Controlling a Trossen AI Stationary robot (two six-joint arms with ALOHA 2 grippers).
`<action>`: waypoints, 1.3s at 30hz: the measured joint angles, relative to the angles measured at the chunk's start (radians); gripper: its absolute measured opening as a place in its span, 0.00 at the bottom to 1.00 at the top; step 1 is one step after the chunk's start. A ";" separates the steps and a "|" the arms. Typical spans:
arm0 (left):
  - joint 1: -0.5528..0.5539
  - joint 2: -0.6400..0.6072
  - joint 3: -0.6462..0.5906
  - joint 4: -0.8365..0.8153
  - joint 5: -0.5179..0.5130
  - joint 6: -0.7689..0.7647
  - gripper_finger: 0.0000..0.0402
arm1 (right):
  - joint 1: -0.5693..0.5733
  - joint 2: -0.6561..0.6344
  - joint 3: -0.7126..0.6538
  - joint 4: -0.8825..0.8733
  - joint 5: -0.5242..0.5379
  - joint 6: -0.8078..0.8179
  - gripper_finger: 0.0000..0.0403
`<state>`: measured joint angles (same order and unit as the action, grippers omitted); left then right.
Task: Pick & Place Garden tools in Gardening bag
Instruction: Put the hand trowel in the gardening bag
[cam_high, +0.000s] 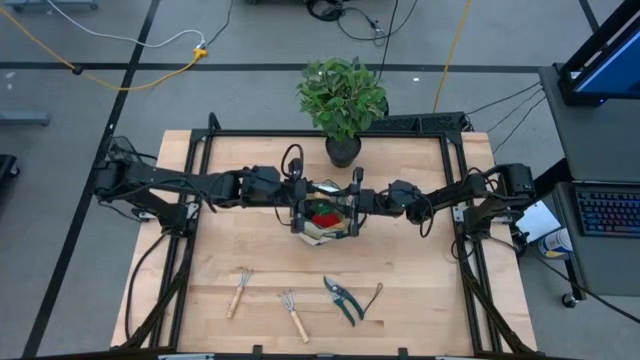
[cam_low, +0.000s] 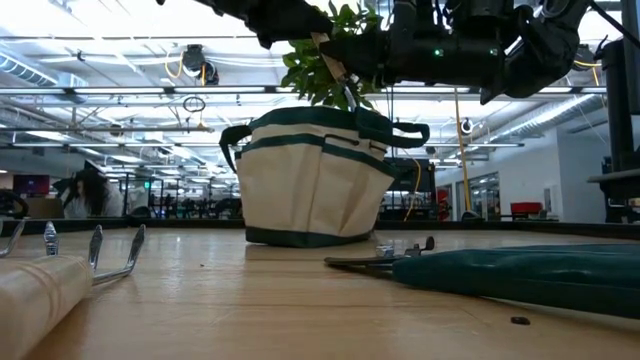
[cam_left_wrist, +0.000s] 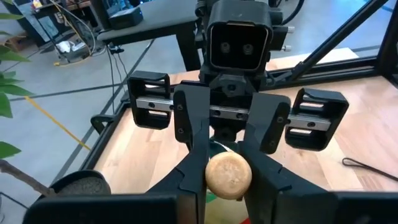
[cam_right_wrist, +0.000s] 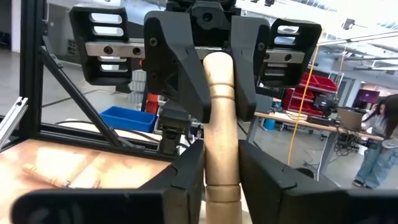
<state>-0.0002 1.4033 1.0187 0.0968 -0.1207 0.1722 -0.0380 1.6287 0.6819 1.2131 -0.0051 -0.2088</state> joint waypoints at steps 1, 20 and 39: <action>0.000 0.000 0.000 -0.009 -0.002 0.000 0.18 | 0.000 0.000 0.000 0.000 0.000 0.008 0.25; 0.002 -0.200 0.000 -0.295 -0.006 -0.006 0.18 | 0.000 -0.006 0.000 -0.125 0.002 0.055 0.44; 0.041 0.027 0.000 -0.311 -0.067 0.140 0.18 | 0.000 -0.006 -0.001 -0.211 -0.230 0.172 0.43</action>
<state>0.0405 1.4299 1.0187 -0.2141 -0.1879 0.3121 -0.0375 1.6230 0.6807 1.0017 -0.2351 -0.0372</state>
